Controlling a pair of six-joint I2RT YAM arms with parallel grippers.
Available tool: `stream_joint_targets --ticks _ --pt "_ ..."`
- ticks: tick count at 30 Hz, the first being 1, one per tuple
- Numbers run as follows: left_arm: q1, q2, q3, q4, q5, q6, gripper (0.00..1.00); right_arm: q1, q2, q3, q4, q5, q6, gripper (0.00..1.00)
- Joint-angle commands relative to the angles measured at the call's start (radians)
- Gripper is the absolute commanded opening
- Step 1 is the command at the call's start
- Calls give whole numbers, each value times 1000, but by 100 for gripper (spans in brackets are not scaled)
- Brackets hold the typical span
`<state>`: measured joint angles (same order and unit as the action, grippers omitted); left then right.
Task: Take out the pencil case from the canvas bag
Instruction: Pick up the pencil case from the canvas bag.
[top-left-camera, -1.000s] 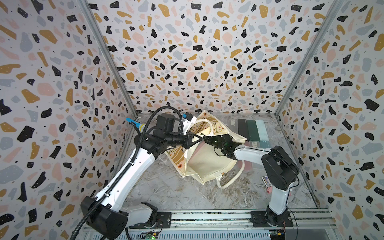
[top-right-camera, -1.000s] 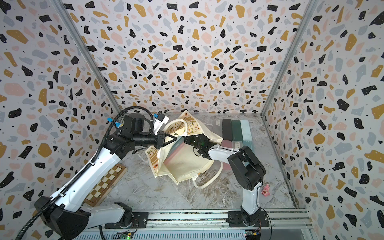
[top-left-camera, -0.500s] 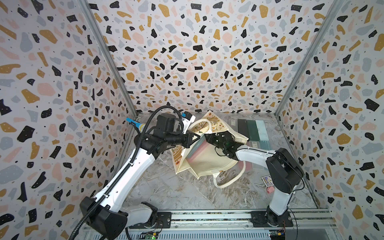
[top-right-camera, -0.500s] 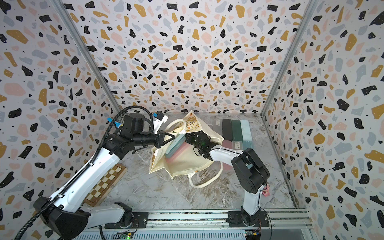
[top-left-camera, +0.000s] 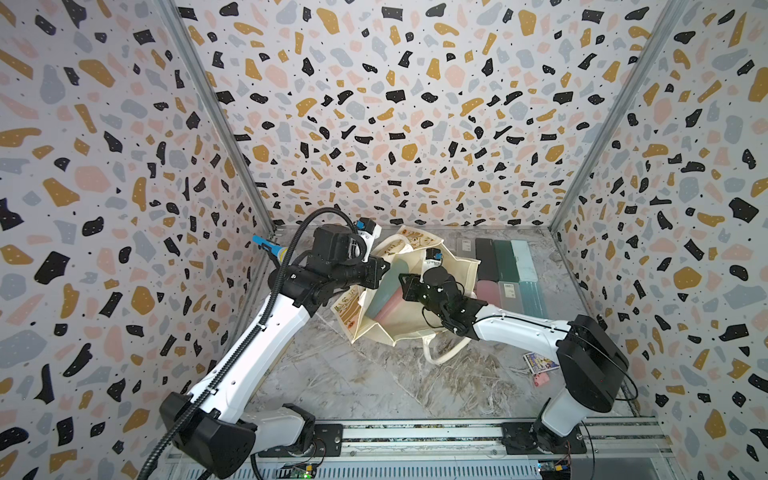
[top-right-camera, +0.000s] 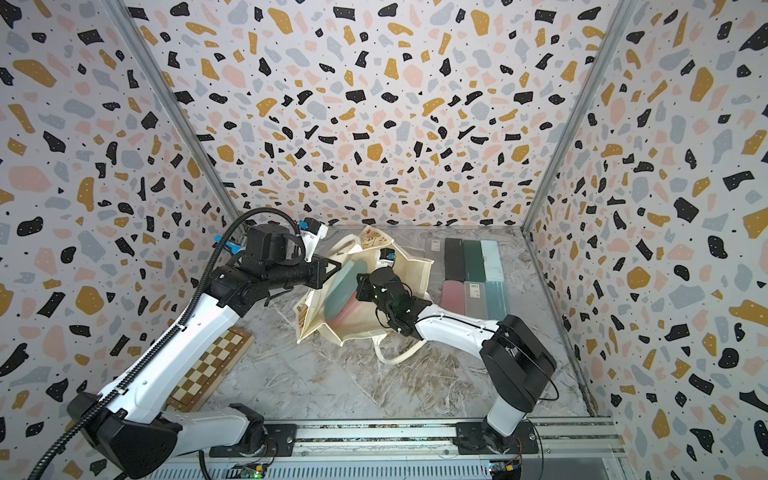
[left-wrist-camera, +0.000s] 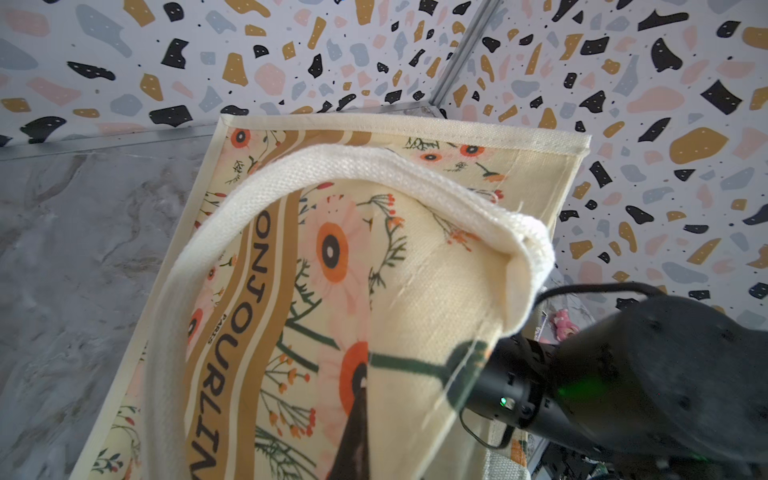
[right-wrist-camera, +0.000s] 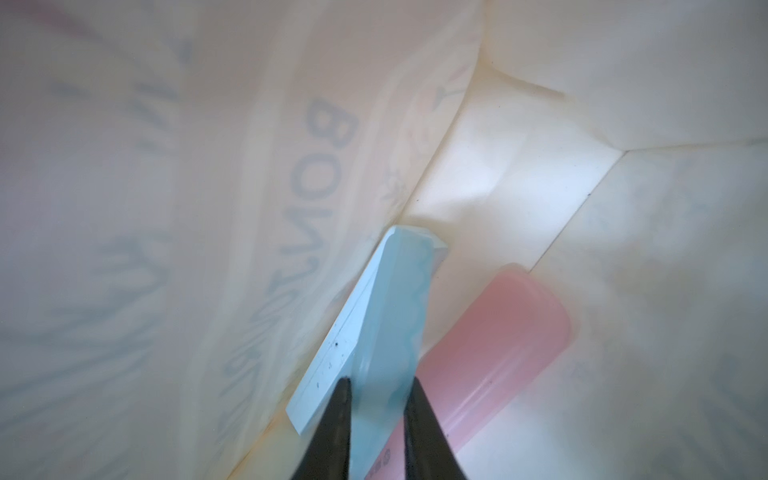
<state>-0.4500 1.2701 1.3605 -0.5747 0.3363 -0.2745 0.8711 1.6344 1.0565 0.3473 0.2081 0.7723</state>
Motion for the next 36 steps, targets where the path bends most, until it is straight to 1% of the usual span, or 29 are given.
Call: stream_joint_targets --ticks 1,7,12,19,25,30,33,36 --pt "-1 4 42 -9 -88 -22 0 16 -67 -24 -19 55 -99 19" --pt "-1 11 40 -8 -97 -19 0 31 -160 -62 -24 80 -120 19" --pt "-1 12 31 -20 -109 -5 0 15 -243 -64 -69 104 -120 19" --pt "-1 37 54 -66 -140 25 0 -49 -338 -72 -108 35 -81 20" --pt "-1 55 63 -74 -116 28 0 -83 -349 -67 -144 -35 -61 20" --pt "-1 60 80 -109 -210 32 0 -103 -372 -107 -149 -37 -32 19" --pt "-1 70 105 -152 -263 57 0 -151 -396 -140 -141 -91 9 20" --pt "-1 80 126 -191 -345 87 0 -208 -409 -181 -123 -169 59 20"
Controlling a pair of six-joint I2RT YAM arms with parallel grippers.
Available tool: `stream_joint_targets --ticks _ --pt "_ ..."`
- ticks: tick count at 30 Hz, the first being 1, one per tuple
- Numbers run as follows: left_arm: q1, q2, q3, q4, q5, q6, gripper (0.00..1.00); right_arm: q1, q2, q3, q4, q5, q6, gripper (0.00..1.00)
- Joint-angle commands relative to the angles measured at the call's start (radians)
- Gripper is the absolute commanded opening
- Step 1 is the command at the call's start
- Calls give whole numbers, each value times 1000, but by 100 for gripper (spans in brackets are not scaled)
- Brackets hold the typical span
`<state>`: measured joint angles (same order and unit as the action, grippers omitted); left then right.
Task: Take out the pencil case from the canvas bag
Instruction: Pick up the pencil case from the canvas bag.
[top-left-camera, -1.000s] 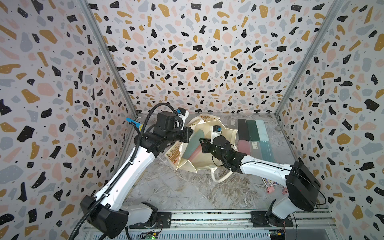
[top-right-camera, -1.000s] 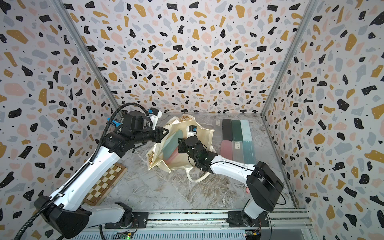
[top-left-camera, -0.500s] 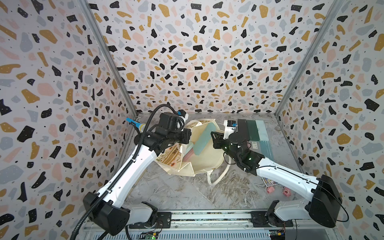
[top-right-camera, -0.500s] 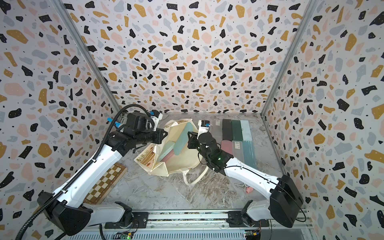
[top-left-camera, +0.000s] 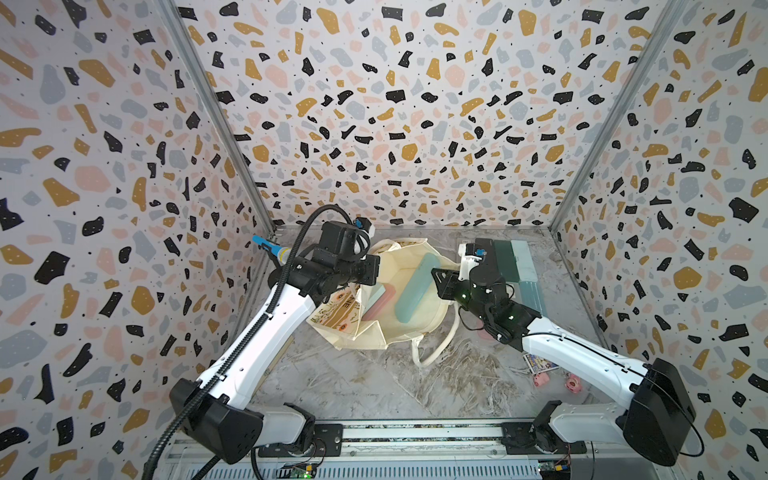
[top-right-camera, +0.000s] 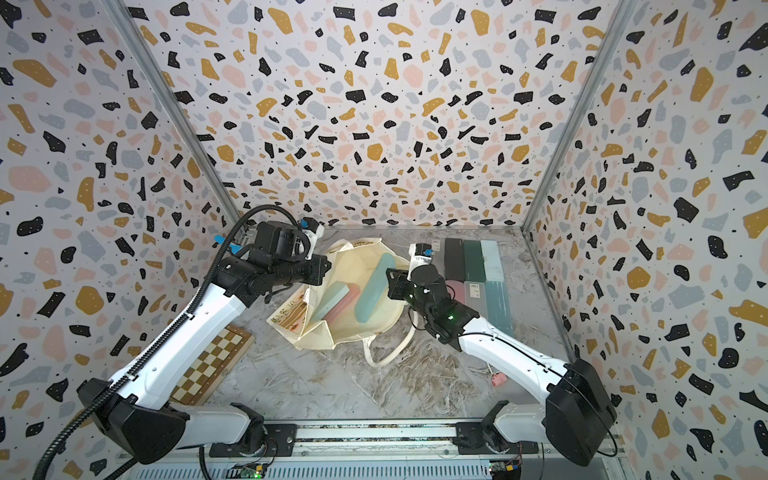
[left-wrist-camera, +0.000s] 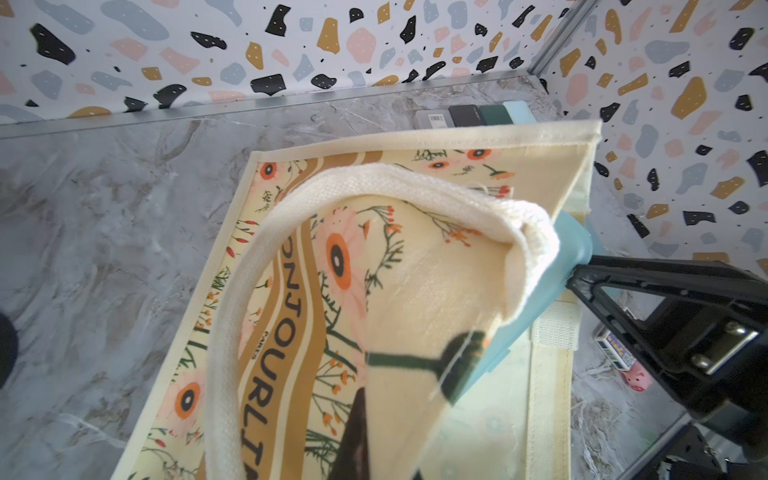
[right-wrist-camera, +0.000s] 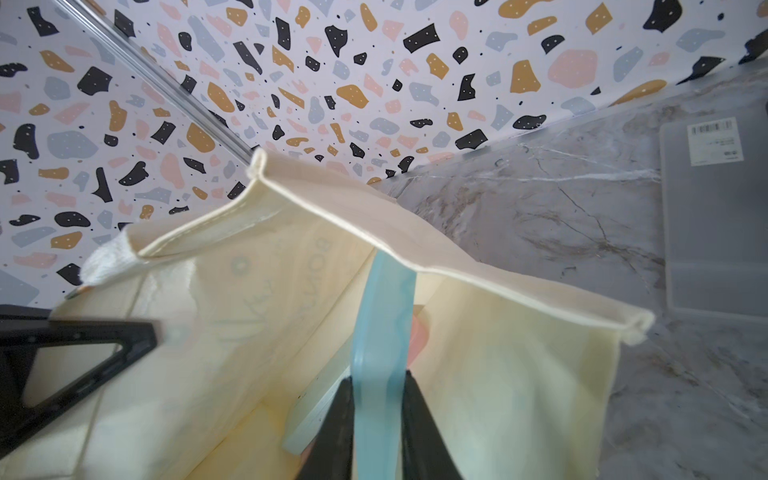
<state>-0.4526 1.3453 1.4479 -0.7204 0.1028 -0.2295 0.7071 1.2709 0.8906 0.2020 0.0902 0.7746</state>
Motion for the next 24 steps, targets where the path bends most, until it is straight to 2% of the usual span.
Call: stream_joint_targets --ticks 1,4,12,16,24 --pt "2 6 41 -51 -138 49 0 -64 -50 -38 38 -81 78 19" --pt "2 5 43 -62 -172 64 0 -110 -56 -104 90 -142 130 20" --pt "-9 23 49 -79 -135 65 0 -149 -21 -235 230 -214 207 19" --pt "-52 41 53 -90 -160 96 0 -147 4 -282 296 -239 231 19" --pt "-161 147 105 -124 -266 132 0 -127 -16 -254 266 -230 185 18"
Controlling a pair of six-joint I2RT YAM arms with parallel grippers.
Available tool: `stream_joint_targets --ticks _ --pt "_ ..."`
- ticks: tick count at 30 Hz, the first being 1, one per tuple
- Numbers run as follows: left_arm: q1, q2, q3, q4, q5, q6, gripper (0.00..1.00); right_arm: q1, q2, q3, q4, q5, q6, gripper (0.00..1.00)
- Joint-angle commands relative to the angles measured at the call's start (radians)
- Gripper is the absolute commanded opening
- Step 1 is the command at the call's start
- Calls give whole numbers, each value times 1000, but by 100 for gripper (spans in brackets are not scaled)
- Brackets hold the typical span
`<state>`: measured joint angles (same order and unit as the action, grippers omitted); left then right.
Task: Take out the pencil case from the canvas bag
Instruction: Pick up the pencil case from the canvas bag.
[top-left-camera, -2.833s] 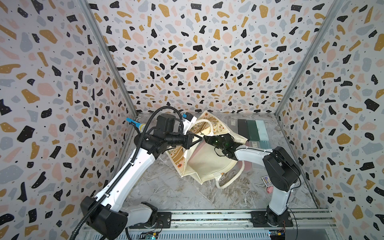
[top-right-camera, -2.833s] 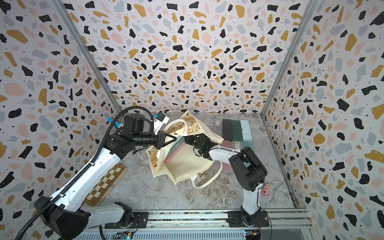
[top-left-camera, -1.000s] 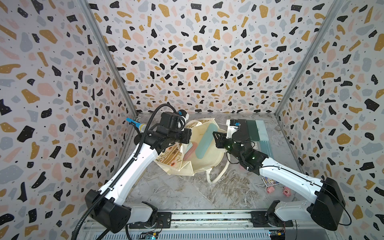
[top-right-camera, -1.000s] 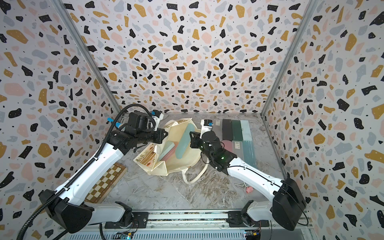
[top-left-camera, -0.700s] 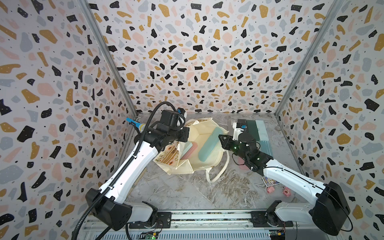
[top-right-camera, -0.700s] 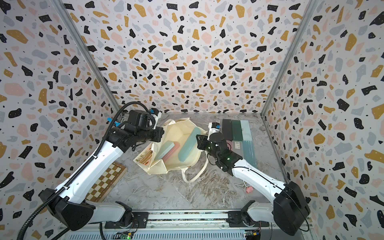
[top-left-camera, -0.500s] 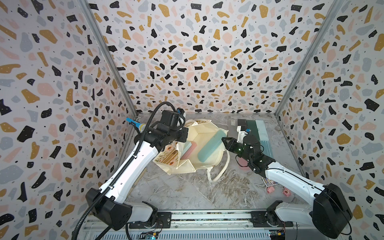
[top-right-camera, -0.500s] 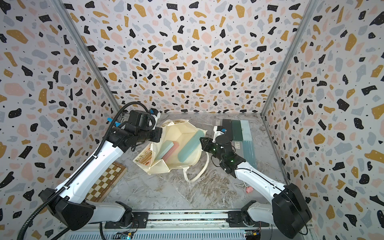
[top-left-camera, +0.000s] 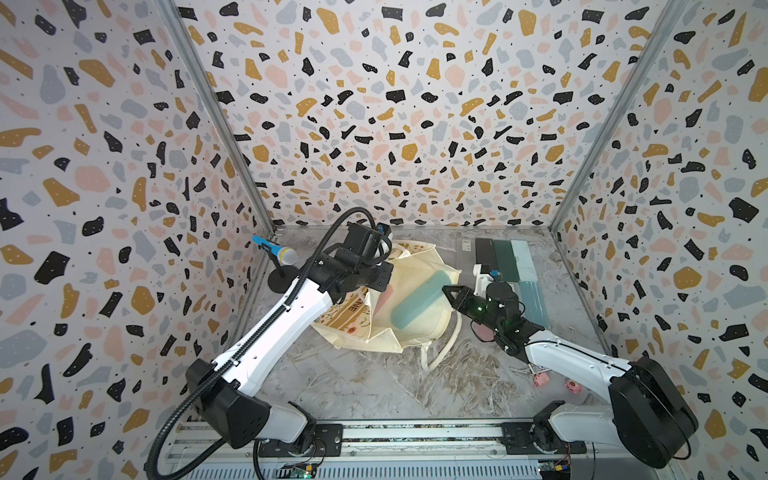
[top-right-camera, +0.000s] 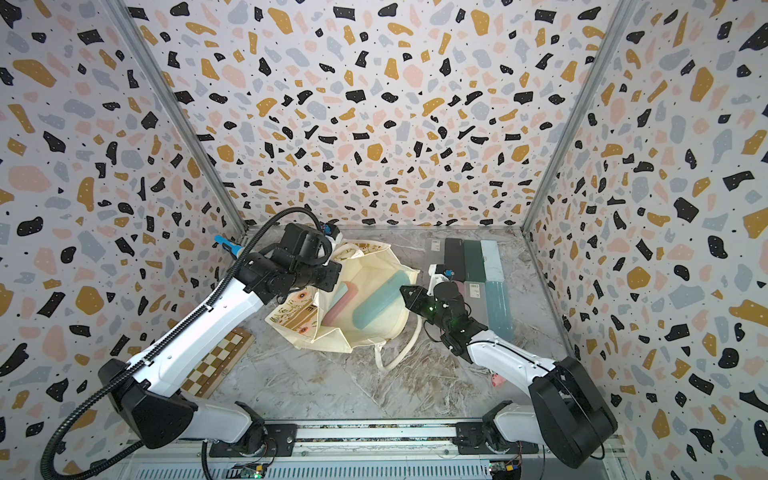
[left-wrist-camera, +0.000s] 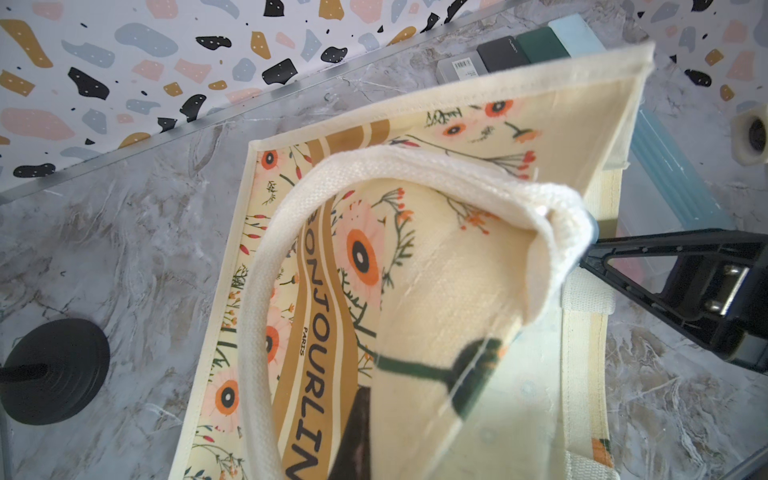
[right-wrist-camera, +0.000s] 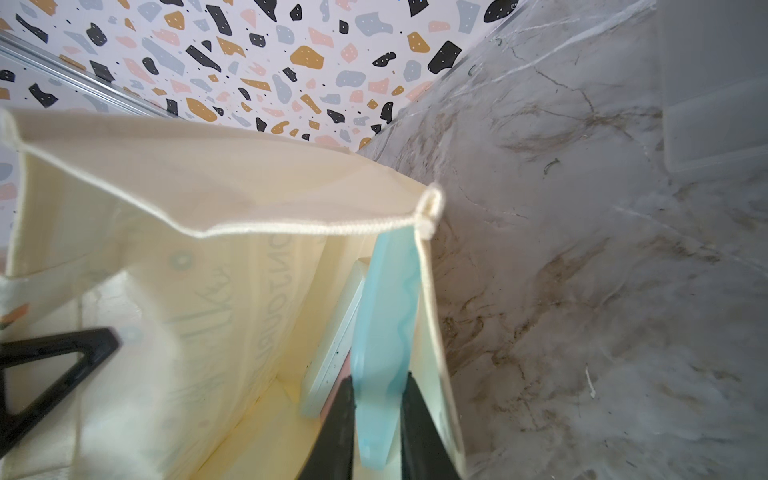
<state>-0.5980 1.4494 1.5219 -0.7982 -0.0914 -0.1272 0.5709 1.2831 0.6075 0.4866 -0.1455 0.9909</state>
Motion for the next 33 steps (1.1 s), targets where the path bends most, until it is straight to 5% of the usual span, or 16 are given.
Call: stream_joint_targets --ticks 1,14,33 --pt "-25 63 46 -51 -86 30 0 15 -40 41 -36 16 -46 19" --pt "-48 167 150 -83 -211 23 0 -9 -266 121 -268 118 -143 19" --pt "30 307 380 -207 -440 44 0 -246 -483 115 -457 44 -169 19"
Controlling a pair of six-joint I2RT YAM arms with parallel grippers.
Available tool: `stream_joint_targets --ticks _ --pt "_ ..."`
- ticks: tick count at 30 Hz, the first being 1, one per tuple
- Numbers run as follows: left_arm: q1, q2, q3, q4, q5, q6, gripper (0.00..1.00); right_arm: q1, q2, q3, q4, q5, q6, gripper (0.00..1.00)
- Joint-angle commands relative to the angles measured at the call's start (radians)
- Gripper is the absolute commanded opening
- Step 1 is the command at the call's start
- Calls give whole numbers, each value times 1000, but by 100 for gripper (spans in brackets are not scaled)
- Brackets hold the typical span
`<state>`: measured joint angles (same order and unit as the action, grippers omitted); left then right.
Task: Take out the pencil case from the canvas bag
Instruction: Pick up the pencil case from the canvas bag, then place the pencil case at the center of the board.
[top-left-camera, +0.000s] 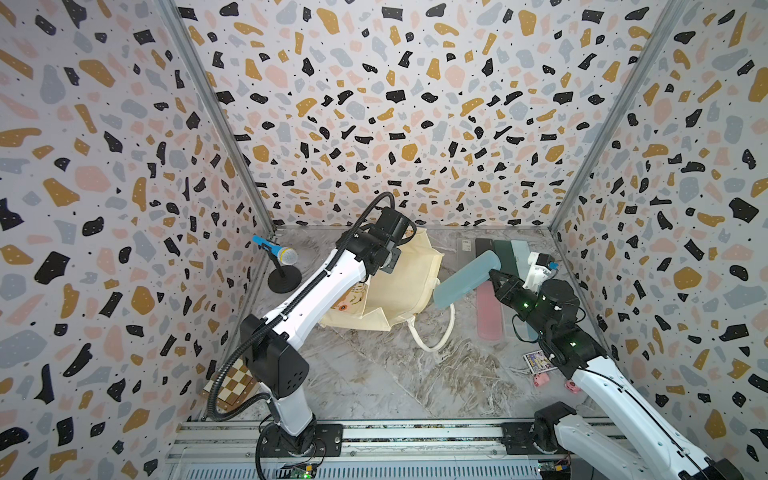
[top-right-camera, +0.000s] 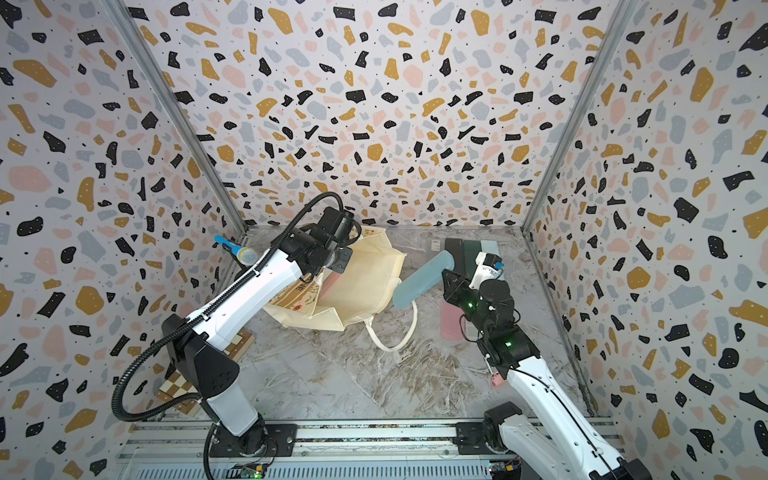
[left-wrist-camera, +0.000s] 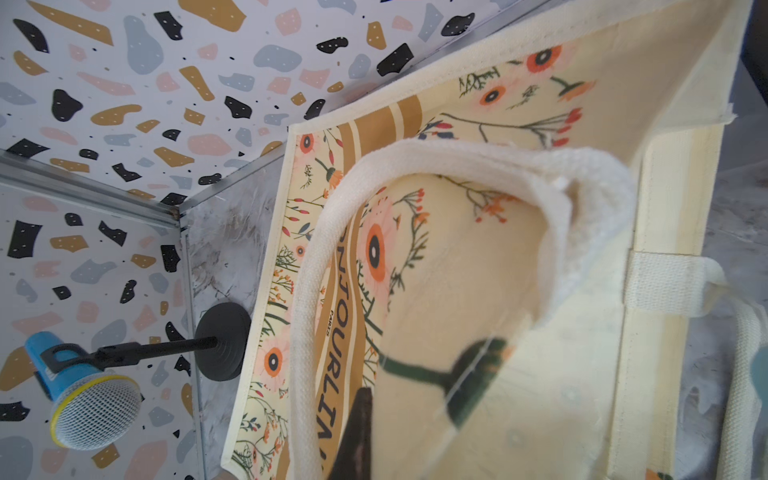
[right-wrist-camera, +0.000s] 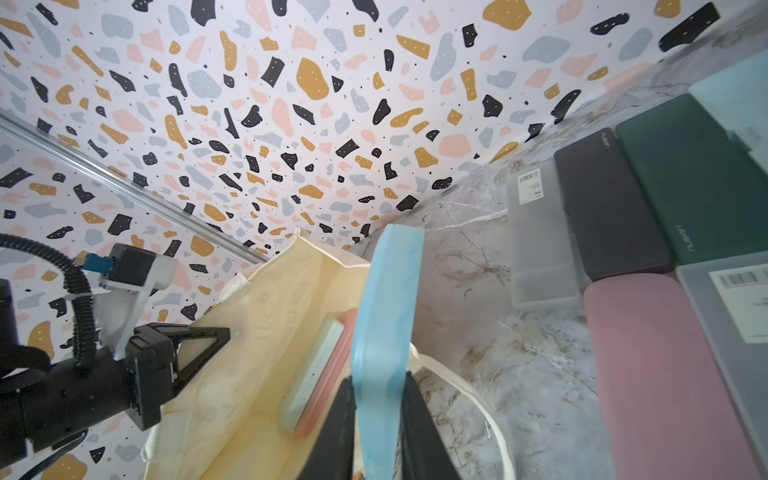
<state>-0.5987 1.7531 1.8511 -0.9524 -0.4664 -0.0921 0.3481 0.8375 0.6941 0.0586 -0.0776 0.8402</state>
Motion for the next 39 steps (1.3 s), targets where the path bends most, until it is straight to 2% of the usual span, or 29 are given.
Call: stream_joint_targets --ticks 1,7,12,15,21,31,39 --pt "42 8 64 -58 -66 10 0 -35 -46 27 -42 -24 -22 19" --pt "92 13 132 -74 -62 -6 0 -82 -64 43 -133 -15 -64 19" --pt "100 -25 207 -30 -20 -12 0 -85 17 88 -219 -49 -128 19" --pt "115 -67 228 24 55 -36 0 -85 88 122 -257 -104 -172 20" --pt "197 -149 204 115 289 -133 0 -86 237 189 -328 -207 -237 20" --pt "304 -307 16 220 419 -199 0 -86 495 311 -424 -341 -330 21" --pt "350 -410 -137 285 495 -196 0 -85 682 413 -450 -330 -370 23"
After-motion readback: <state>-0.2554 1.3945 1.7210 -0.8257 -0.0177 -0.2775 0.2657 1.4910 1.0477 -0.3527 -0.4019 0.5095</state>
